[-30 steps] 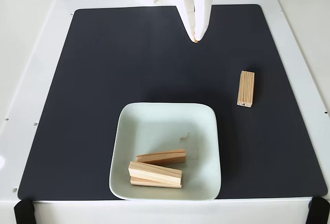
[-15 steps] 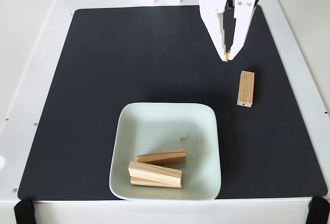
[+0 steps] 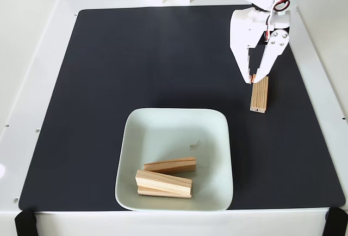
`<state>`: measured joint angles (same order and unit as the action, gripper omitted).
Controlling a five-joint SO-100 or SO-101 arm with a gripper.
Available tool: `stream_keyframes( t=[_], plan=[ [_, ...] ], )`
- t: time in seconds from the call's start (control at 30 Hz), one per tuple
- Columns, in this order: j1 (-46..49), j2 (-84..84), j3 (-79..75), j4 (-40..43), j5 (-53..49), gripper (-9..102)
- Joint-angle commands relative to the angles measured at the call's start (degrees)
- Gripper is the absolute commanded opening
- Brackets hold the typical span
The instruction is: Pick up the wooden block and place them on the plate.
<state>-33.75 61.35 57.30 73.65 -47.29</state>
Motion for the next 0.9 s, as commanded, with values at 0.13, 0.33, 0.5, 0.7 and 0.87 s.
stream_keyframes(
  t=[0.13, 0.33, 0.5, 0.7, 0.87],
  plan=[
    [-0.6, 0.8, -2.4, 1.2, -2.5, 16],
    [-0.5, 0.2, -2.0, 1.2, -2.7, 16],
    [-0.2, -0.2, -1.9, 1.1, -2.7, 17],
    [-0.4, -0.3, -1.8, 1.1, -2.5, 29],
    [-0.2, -0.3, -0.5, 0.4, -2.5, 28]
  ],
)
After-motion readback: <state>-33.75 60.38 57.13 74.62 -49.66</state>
